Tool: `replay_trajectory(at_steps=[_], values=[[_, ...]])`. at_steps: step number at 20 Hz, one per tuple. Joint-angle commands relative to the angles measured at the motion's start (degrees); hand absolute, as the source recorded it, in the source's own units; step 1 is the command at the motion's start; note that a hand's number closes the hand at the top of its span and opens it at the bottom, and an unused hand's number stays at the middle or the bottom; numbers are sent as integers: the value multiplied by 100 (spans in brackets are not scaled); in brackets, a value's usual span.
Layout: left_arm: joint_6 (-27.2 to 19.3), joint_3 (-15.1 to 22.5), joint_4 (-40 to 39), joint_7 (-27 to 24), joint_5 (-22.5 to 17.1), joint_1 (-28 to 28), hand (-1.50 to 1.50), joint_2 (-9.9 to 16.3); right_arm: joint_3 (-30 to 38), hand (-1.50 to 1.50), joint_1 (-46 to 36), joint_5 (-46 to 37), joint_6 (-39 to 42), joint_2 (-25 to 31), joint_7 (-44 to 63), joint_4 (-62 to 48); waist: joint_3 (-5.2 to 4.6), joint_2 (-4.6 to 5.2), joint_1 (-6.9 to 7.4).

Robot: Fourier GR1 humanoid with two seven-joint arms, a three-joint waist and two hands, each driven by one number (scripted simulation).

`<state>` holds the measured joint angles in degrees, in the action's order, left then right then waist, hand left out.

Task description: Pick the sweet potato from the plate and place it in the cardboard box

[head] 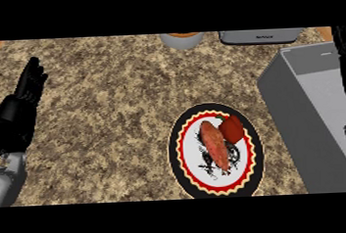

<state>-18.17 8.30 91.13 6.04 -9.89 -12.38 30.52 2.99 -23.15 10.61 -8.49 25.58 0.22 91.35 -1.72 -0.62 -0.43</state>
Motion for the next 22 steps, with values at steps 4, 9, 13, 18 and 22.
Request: replay_trajectory(at_steps=[4, 9, 13, 18, 22], values=[[872, 311, -48, -675, 105, -171, 0, 166, 225, -150, -861, 1006, 1237, 614, 553, 233, 163, 62, 55], [1276, 778, -117, -957, 162, -45, 0, -75, -195, -150, -258, 515, 2620, 1507, 32, -191, 172, 92, 14], [1642, 605, -229, -909, 21, -265, 0, -15, -490, -150, 4, -387, 2819, 1188, -1706, -693, 178, 97, 65], [1660, 562, -527, -1197, 170, -233, 0, -132, -960, -150, -130, -1320, 2914, 1485, -2300, -202, 171, 74, 29], [1605, 604, -194, -1021, 243, -121, 0, -191, -1455, -150, -348, -1954, 3158, 1761, -1676, 68, 167, 59, 76]])
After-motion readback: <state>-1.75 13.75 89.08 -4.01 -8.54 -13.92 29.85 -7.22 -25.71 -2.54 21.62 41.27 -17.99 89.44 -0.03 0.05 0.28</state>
